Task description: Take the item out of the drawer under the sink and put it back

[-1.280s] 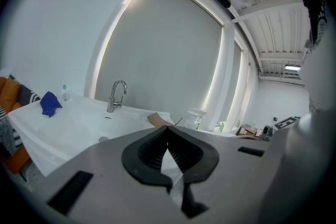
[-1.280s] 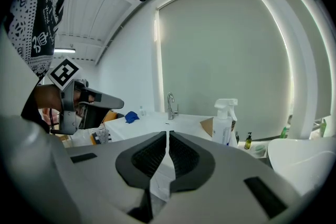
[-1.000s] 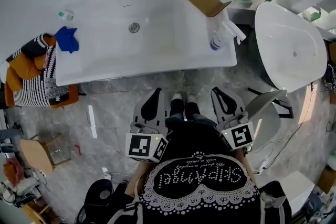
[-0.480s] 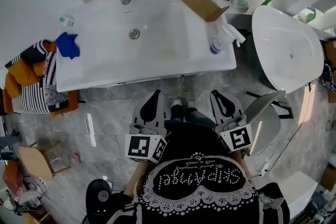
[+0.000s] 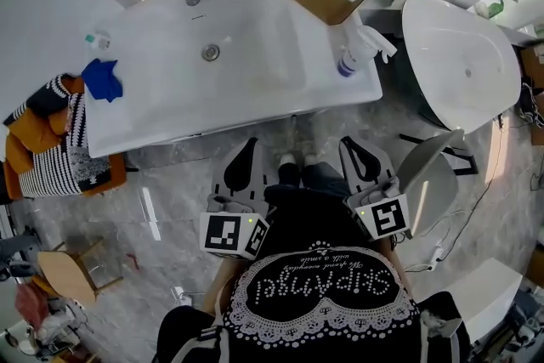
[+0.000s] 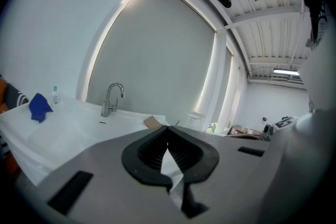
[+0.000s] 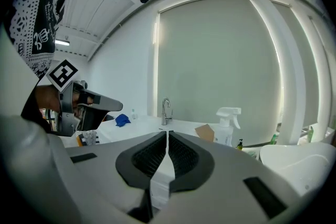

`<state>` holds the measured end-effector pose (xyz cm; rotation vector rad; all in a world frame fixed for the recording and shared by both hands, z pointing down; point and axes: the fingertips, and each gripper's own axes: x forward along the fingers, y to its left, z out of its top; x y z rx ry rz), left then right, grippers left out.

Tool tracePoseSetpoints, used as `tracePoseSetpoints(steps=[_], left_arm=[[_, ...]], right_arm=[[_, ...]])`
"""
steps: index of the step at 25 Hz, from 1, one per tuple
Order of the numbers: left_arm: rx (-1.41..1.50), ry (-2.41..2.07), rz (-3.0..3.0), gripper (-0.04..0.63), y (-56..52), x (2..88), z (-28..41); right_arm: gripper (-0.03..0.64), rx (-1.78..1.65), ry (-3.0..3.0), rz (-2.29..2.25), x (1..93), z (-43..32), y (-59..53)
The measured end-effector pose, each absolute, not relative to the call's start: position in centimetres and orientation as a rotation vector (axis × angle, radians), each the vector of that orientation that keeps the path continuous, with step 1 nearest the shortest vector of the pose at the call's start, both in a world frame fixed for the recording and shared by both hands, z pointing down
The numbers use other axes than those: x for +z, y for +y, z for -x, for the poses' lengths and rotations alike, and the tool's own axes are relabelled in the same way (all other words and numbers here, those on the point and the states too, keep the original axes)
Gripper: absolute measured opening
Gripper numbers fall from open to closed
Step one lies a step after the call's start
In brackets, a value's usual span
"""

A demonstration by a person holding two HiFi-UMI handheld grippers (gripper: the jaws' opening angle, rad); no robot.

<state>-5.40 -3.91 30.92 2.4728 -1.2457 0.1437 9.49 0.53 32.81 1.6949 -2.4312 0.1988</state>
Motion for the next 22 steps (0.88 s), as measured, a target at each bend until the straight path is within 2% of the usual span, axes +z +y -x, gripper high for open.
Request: tracePoseSetpoints(steps=[22], left_arm=[[0.154,-1.146,-2.563,0.005,-3.0,31.2,4.7]], right_arm=[[0.018,0.156,-2.405,-1.731,32.5,-8.3,1.1]])
